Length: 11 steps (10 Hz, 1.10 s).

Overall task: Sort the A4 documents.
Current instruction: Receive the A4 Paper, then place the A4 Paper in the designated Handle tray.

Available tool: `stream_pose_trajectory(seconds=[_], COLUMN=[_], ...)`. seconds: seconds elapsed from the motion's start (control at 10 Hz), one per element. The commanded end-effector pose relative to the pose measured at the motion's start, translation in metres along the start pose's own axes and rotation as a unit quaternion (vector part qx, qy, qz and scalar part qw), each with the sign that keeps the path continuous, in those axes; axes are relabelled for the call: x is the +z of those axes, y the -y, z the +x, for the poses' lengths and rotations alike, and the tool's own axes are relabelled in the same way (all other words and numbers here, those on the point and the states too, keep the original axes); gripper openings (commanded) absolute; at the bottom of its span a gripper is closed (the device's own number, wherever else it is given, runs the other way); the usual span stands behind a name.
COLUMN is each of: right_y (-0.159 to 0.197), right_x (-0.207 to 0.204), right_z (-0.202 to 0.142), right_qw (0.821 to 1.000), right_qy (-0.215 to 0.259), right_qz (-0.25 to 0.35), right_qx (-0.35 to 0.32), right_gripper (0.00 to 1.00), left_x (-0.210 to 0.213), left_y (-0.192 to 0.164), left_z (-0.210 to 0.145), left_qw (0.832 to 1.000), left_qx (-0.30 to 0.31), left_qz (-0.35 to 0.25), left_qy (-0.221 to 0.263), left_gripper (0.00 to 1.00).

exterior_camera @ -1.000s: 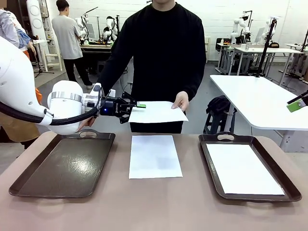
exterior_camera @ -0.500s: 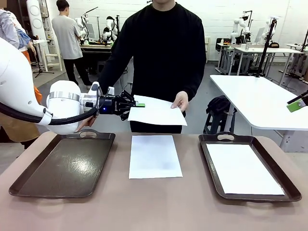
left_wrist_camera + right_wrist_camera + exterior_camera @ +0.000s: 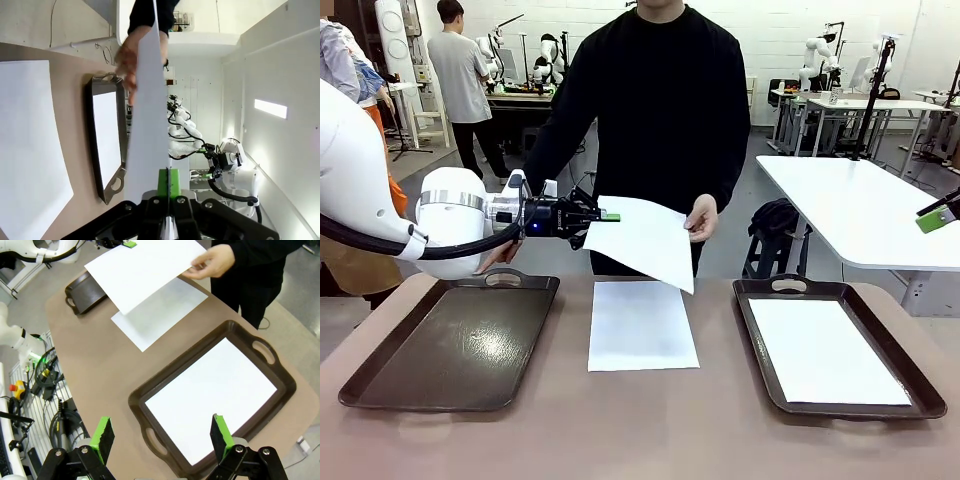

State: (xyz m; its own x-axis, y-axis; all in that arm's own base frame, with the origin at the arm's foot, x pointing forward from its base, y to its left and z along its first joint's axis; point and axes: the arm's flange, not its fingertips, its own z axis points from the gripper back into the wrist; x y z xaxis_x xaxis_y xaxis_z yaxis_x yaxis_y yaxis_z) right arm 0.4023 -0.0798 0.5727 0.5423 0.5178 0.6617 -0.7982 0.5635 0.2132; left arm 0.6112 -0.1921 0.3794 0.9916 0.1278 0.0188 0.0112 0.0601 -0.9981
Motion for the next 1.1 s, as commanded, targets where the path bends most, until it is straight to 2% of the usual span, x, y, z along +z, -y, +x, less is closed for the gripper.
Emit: stream_pose_trajectory(seconds=[0.0, 0.9, 1.0], right_y=[0.0004, 0.0004, 0.0004], right_x=[-0.0010, -0.0010, -0.0010], right_z=[-0.0001, -0.0001, -0.0001], right_qw=[1.000, 1.000, 1.000], right_qy=[0.000, 0.000, 0.000], right_qz=[-0.001, -0.001, -0.001], right_qx=[0.000, 0.000, 0.000], right_gripper=[1.00, 1.00, 1.00], left_x=[-0.0006, 0.0005, 0.0077], left_y=[-0.0008, -0.0009, 0.0022], left_z=[0.0007, 0.0006, -0.0082], left_qw=[1.000, 1.000, 0.994], left_qx=[0.000, 0.000, -0.057], left_qz=[0.004, 0.002, 0.089], left_qy=[0.007, 0.003, 0.011], left_gripper=[0.00, 0.01, 0.01])
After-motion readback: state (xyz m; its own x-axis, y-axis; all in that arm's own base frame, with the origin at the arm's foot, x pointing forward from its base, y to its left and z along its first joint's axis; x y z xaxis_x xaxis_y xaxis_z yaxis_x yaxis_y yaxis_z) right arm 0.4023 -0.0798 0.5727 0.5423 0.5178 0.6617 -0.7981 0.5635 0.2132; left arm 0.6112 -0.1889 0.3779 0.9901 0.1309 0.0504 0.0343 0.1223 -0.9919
